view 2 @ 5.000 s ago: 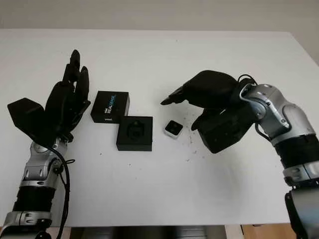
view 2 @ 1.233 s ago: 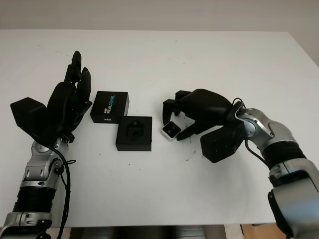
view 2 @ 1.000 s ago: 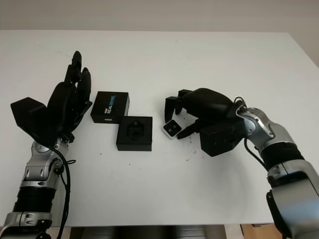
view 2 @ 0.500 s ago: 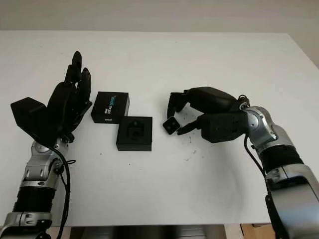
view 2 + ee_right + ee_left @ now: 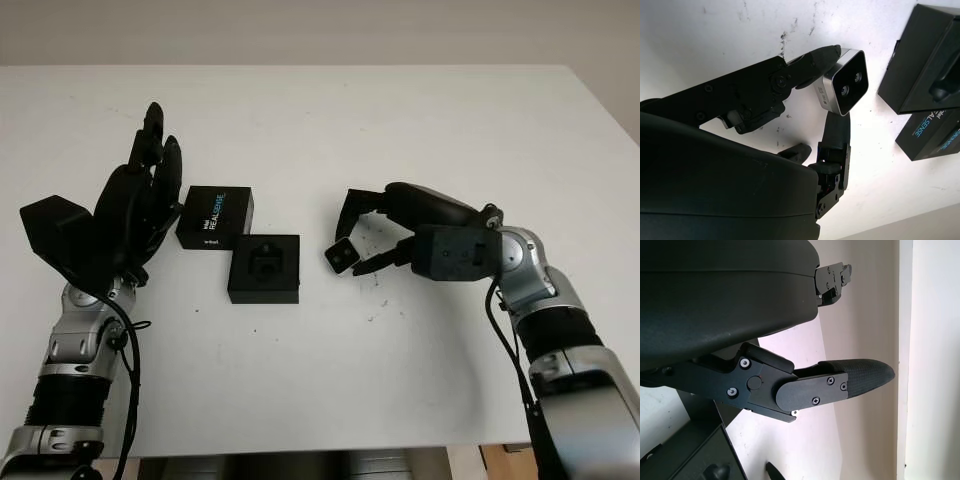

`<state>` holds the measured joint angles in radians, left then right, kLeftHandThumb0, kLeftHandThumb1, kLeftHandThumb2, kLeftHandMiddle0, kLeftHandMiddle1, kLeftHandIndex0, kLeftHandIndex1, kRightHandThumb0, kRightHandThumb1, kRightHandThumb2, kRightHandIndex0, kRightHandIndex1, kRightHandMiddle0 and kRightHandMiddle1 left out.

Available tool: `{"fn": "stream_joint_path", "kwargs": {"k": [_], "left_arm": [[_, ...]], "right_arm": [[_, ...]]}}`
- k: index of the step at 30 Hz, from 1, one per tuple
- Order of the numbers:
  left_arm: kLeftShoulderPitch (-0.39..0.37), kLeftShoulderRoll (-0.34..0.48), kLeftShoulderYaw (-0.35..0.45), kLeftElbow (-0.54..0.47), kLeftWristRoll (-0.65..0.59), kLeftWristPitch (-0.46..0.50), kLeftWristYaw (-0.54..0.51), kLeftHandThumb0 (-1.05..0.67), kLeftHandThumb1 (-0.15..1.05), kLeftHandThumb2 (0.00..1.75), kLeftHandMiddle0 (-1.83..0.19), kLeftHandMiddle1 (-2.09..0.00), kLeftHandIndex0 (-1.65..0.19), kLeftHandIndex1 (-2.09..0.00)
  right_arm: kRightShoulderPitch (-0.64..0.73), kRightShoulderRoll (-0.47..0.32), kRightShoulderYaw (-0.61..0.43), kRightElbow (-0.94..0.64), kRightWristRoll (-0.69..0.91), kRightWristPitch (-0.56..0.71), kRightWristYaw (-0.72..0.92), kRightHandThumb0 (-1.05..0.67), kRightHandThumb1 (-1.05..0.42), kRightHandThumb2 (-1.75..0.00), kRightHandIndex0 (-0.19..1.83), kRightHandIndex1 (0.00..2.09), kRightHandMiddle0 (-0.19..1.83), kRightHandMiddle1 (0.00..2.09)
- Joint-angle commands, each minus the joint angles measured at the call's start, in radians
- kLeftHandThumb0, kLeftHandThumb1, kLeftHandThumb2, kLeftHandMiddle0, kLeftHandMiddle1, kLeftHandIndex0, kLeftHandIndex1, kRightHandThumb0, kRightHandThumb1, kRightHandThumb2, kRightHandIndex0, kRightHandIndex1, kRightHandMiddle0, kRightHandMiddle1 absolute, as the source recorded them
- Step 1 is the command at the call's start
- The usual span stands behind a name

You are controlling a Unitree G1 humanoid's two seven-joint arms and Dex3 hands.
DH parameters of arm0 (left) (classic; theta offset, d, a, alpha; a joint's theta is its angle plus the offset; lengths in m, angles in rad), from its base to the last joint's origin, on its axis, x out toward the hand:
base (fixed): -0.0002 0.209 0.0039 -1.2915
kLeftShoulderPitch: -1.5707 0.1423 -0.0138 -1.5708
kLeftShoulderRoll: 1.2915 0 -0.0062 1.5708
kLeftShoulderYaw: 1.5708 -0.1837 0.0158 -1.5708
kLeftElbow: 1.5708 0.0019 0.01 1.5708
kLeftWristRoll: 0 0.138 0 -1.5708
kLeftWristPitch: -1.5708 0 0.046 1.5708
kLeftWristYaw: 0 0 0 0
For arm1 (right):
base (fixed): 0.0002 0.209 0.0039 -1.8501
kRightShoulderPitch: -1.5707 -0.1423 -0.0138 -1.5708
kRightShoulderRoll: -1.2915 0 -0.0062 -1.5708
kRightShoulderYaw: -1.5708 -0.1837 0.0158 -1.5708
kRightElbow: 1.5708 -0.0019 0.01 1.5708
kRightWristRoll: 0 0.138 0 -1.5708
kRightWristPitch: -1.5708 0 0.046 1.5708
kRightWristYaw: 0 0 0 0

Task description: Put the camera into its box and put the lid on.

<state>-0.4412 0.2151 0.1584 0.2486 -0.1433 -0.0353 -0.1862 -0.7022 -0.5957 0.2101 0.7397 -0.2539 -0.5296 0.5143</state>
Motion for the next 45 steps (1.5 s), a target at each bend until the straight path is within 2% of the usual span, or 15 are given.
{"fn": "stream_joint_path", "kwargs": {"k": [1, 10, 21, 30, 37, 45], "left_arm": [[0.011, 0.01, 0.002, -0.019, 0.001, 0.004, -0.002, -0.74, 1.05, 0.58, 0.19, 0.0, 0.19, 0.0], [0.009, 0.016, 0.004, -0.014, 0.002, 0.002, -0.013, -0.74, 1.05, 0.59, 0.19, 0.0, 0.19, 0.0], [0.005, 0.016, 0.004, -0.013, 0.001, -0.002, -0.017, -0.74, 1.05, 0.59, 0.19, 0.0, 0.19, 0.0], [-0.001, 0.015, -0.001, -0.008, 0.003, -0.001, -0.019, -0.75, 1.05, 0.59, 0.19, 0.0, 0.19, 0.0], [0.006, 0.011, 0.001, -0.019, 0.004, 0.007, -0.009, -0.75, 1.05, 0.58, 0.19, 0.0, 0.19, 0.0], [0.009, 0.012, 0.0, -0.022, -0.001, 0.007, -0.016, -0.74, 1.05, 0.6, 0.19, 0.0, 0.19, 0.0]], "right_arm": [[0.023, 0.009, -0.011, -0.023, 0.014, 0.036, 0.014, -0.4, -1.0, -0.06, 0.25, 0.12, 0.31, 1.69], [0.042, 0.038, -0.088, -0.068, 0.113, 0.102, 0.008, -0.46, -1.0, -0.05, 0.23, 0.09, 0.31, 1.61], [0.096, 0.105, -0.171, -0.225, 0.218, 0.234, -0.027, -0.46, -1.01, -0.05, 0.2, 0.06, 0.3, 1.58], [0.145, 0.223, -0.248, -0.261, 0.344, 0.25, -0.077, -0.44, -0.99, -0.05, 0.21, 0.06, 0.32, 1.58], [0.22, 0.34, -0.245, -0.36, 0.42, 0.356, -0.097, -0.43, -1.01, -0.06, 0.17, 0.04, 0.27, 1.63], [0.261, 0.416, -0.239, -0.385, 0.43, 0.353, -0.108, -0.44, -1.01, -0.05, 0.15, 0.04, 0.26, 1.64]]}}
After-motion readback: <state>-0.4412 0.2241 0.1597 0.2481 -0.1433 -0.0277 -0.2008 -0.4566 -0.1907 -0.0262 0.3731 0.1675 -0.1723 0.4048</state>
